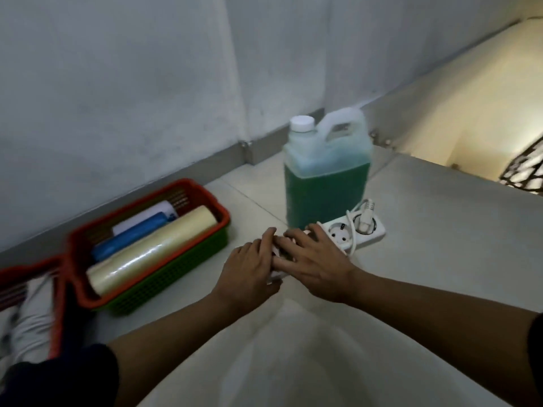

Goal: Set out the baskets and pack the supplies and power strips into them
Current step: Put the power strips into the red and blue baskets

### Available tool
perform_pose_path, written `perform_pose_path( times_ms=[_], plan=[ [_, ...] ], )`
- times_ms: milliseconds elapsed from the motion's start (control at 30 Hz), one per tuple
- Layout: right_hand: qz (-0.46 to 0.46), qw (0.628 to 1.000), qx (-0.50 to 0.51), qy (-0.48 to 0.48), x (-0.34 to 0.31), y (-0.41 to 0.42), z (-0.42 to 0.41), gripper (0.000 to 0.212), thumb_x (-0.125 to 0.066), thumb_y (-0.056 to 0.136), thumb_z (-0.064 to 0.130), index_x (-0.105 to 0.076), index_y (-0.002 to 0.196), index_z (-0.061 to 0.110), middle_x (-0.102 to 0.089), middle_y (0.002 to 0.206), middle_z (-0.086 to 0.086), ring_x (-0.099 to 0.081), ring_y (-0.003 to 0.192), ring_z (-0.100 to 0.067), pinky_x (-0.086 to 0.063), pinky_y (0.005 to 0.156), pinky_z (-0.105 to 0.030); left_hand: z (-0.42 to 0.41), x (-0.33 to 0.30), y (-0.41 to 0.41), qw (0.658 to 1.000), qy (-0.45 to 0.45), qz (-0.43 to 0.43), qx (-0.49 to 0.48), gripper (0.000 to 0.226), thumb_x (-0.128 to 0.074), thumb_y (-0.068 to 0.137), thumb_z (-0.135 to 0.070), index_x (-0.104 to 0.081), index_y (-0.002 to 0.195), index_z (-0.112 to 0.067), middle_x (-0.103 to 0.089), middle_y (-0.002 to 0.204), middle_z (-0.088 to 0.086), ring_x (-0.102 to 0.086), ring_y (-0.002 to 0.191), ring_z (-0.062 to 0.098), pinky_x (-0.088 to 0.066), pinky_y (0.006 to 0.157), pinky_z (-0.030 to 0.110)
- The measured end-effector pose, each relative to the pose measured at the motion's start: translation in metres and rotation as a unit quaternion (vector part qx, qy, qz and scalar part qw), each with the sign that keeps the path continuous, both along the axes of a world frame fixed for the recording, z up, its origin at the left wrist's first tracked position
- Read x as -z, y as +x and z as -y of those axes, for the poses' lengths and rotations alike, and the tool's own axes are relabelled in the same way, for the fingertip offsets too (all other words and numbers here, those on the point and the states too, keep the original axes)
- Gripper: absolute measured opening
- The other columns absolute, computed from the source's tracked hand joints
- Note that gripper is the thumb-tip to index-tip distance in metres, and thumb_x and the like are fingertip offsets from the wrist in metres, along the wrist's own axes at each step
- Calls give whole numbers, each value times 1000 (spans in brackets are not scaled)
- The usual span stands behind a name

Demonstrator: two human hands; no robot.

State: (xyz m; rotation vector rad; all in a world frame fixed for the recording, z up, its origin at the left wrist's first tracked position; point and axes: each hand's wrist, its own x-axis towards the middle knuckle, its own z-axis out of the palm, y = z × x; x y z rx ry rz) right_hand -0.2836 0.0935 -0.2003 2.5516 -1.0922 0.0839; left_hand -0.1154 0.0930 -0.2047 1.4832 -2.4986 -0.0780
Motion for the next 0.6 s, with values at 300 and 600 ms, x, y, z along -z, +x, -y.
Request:
perform_pose_path(
  times_ms=[300, 600],
  plan=[
    [77, 978, -184, -54, 2, 135, 11, 40, -35, 85, 20, -48, 122, 25, -56, 134, -14, -48, 128, -33, -37, 104, -55, -55, -3, 146, 978, -9, -126, -166, 63, -68, 72, -53, -48, 123, -22, -62, 111, -6, -59, 95, 8, -53, 78, 23],
    [179, 960, -215, 4, -4, 269, -17, 69, -58, 79, 19, -35, 142, 34, -40, 149, -11, -36, 136, -29, -21, 109, -50, -116, -8, 268, 835, -64, -260, -481, 61, -79, 66, -48, -60, 115, -17, -66, 100, -4, -63, 91, 17, -42, 75, 21]
  ],
)
